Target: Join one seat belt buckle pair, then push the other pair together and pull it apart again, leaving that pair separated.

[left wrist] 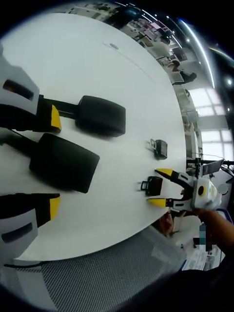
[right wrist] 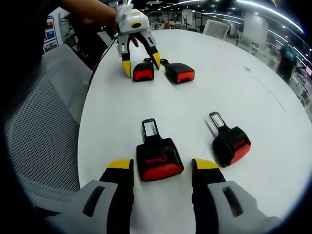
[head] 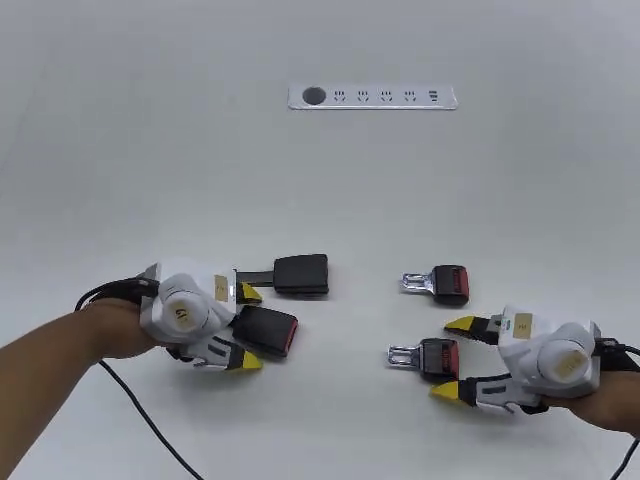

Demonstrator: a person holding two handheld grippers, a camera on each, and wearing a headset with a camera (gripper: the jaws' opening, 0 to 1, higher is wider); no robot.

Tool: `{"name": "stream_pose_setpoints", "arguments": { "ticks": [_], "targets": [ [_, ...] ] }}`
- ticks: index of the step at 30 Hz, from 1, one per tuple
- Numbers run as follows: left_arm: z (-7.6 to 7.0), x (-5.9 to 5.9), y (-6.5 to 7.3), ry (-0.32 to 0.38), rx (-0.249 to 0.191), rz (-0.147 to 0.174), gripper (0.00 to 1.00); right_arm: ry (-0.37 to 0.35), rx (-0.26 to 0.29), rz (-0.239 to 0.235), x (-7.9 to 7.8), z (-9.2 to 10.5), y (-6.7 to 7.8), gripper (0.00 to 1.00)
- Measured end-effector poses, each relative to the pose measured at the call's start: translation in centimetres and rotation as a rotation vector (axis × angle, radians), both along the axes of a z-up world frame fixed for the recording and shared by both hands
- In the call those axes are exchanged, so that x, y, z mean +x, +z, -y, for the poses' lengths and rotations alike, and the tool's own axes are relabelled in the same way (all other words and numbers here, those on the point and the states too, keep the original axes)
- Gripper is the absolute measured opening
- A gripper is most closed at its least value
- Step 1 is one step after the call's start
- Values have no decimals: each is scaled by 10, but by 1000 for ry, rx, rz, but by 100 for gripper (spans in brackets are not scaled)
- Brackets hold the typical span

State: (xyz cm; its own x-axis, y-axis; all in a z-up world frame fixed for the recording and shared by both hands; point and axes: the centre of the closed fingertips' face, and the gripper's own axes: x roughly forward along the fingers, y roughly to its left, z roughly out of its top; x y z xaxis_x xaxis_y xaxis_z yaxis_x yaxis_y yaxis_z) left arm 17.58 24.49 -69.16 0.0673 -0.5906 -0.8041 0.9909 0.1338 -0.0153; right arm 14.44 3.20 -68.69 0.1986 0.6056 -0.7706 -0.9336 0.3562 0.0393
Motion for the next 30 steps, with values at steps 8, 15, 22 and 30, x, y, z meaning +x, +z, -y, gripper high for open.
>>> {"name": "stream_pose_setpoints", "arguments": {
  "ticks": [8, 15, 22, 30],
  "targets": [
    [-2, -2, -2, -2, 16, 6, 39, 1, 2, -15, -4, 3, 4, 36],
    [-1, -4, -2, 58, 29, 6, 37, 1, 5, -21, -3, 3, 5, 35],
    [1, -3, -1, 73, 63, -9, 36, -34, 27, -43, 0, 1, 5, 35],
    [2, -4, -1, 69, 97, -20, 36, -36, 20, -29, 5, -7, 0, 35]
  ]
}}
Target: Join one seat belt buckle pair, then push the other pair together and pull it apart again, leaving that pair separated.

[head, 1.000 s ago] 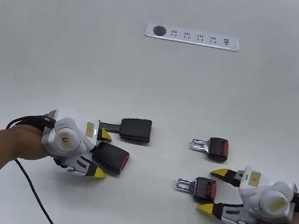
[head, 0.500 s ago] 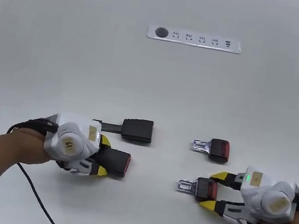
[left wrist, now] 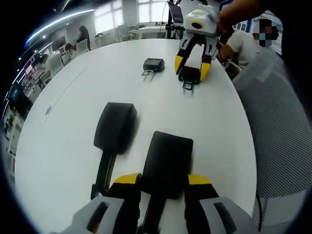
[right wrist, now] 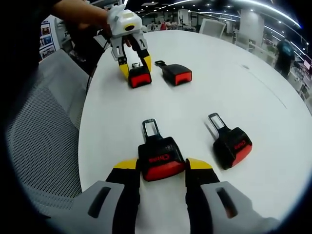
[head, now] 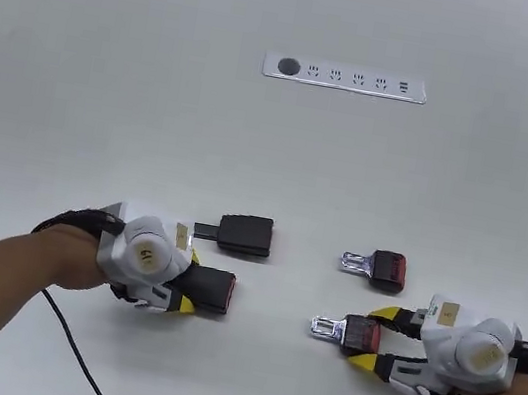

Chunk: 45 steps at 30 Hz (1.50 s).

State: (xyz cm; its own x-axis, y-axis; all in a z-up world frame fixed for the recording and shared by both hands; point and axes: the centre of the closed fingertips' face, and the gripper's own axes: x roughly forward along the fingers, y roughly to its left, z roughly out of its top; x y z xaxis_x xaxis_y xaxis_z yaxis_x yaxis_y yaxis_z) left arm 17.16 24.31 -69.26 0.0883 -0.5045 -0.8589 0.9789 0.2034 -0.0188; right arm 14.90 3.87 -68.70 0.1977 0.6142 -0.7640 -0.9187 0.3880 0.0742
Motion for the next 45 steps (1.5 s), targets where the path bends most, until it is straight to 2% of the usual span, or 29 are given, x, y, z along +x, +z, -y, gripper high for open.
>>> {"name": "stream_pose_setpoints", "arguments": {
  "ticks": [7, 16, 32, 43, 44, 45],
  "targets": [
    [1, 0, 0, -9, 3, -1, 36, 8, 0, 14, 6, -15, -2, 35],
    [3, -1, 1, -26, 49, -13, 35, 41, 26, 23, 11, -43, -6, 35],
    [3, -3, 3, -14, 55, -17, 35, 34, 55, 37, 17, -73, -6, 35],
    [2, -3, 0, -24, 68, -18, 35, 63, 100, 30, 13, -108, -5, 35],
    [1, -2, -2, -28, 69, -18, 35, 96, 79, 63, 16, -106, -5, 35],
    [1, -2, -2, -25, 66, -19, 35, 72, 92, 40, 15, -108, -5, 35]
  ]
}}
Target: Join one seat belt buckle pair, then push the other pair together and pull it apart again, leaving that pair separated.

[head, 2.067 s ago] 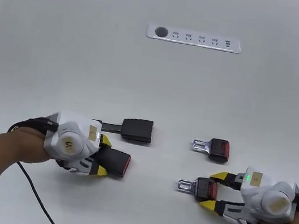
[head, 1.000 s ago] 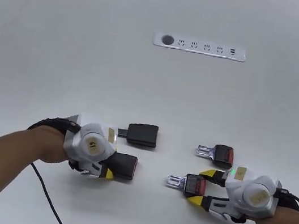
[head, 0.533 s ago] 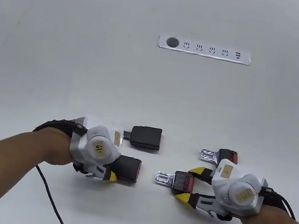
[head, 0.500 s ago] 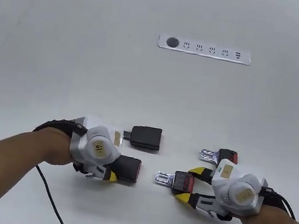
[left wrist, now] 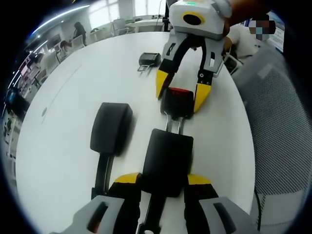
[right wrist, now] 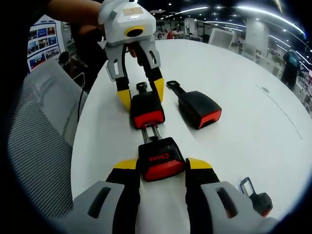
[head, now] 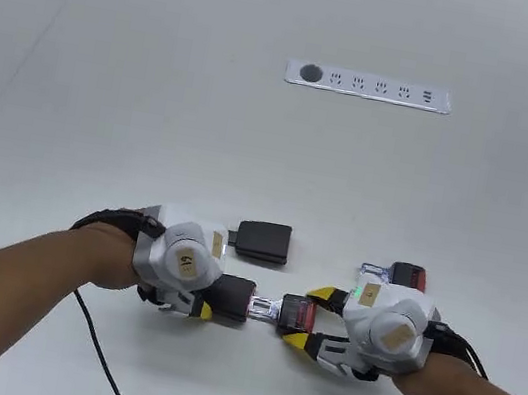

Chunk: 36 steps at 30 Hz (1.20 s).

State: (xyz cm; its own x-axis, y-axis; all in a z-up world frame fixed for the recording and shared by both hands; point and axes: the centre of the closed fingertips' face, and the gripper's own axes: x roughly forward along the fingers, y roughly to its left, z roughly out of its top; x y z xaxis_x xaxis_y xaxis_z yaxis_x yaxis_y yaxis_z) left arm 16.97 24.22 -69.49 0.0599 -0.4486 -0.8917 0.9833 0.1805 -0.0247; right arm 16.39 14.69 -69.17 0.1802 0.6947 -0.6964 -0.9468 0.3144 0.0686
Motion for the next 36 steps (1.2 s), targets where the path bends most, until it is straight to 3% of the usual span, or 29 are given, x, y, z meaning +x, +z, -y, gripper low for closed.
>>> {"name": "stream_pose_setpoints", "arguments": {
  "ticks": [8, 14, 20, 25, 28, 30, 36],
  "targets": [
    [1, -1, -1, -14, 4, 6, 35, 5, -3, 12, 2, -7, -1, 35],
    [2, -1, -1, -8, 3, 8, 35, -19, 6, -4, 1, -7, -1, 35],
    [4, -3, 1, -46, 24, 7, 34, -52, 15, -9, 2, -14, 0, 34],
    [4, -3, 0, -60, 27, 6, 34, -50, 9, -7, 2, -15, 0, 34],
    [5, -3, 0, -88, 39, 4, 33, -44, 23, -30, 3, -22, 0, 34],
    [5, -4, 0, -102, 44, 6, 33, -28, 3, -18, 3, -25, -1, 34],
    [6, -4, 0, -111, 32, 4, 33, -30, 1, -19, 3, -26, -1, 34]
  ]
}}
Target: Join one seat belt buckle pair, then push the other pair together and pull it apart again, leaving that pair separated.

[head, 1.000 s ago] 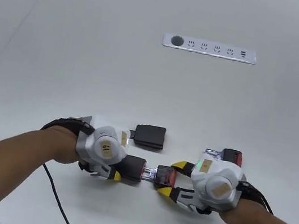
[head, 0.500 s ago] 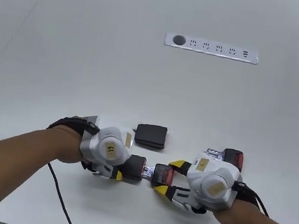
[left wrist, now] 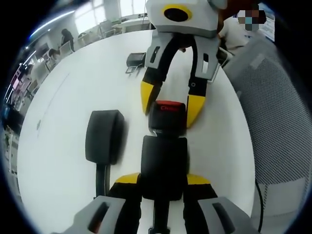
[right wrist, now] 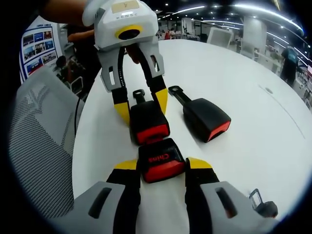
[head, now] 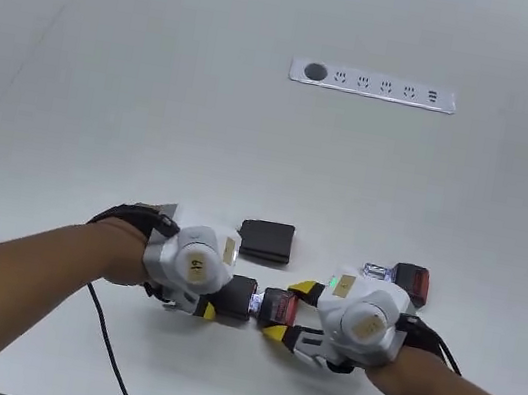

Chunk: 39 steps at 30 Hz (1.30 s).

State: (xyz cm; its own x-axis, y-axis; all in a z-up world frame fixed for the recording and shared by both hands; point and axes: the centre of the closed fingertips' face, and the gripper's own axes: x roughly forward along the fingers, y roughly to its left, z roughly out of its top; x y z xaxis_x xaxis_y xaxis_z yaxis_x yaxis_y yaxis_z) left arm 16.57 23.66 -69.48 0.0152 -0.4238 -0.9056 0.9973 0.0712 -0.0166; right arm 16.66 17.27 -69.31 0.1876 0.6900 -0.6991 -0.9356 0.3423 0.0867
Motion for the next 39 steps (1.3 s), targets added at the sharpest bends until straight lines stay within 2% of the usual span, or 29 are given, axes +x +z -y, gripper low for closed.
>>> {"name": "stream_pose_setpoints", "arguments": {
  "ticks": [4, 5, 6, 14, 23, 28, 39],
  "targets": [
    [0, 0, -1, -23, 9, -1, 33, 3, -10, -5, -1, -5, 1, 34],
    [-3, -3, -1, -32, 28, -12, 33, 3, -17, 0, 1, -6, 1, 34],
    [0, -1, 0, -28, 11, -4, 33, 2, -15, 0, 4, -6, 2, 34],
    [1, -2, 2, -35, 2, -2, 33, 4, -16, 1, 3, -4, 1, 34],
    [0, 0, 0, -50, 14, -4, 33, 28, -53, 1, 1, -2, 0, 34],
    [-2, 1, 0, -44, -21, -2, 33, 26, -43, 12, 0, -1, 0, 34],
    [-3, 1, 0, -61, -83, 3, 33, 75, -23, 41, -4, 1, 1, 33]
  ]
}}
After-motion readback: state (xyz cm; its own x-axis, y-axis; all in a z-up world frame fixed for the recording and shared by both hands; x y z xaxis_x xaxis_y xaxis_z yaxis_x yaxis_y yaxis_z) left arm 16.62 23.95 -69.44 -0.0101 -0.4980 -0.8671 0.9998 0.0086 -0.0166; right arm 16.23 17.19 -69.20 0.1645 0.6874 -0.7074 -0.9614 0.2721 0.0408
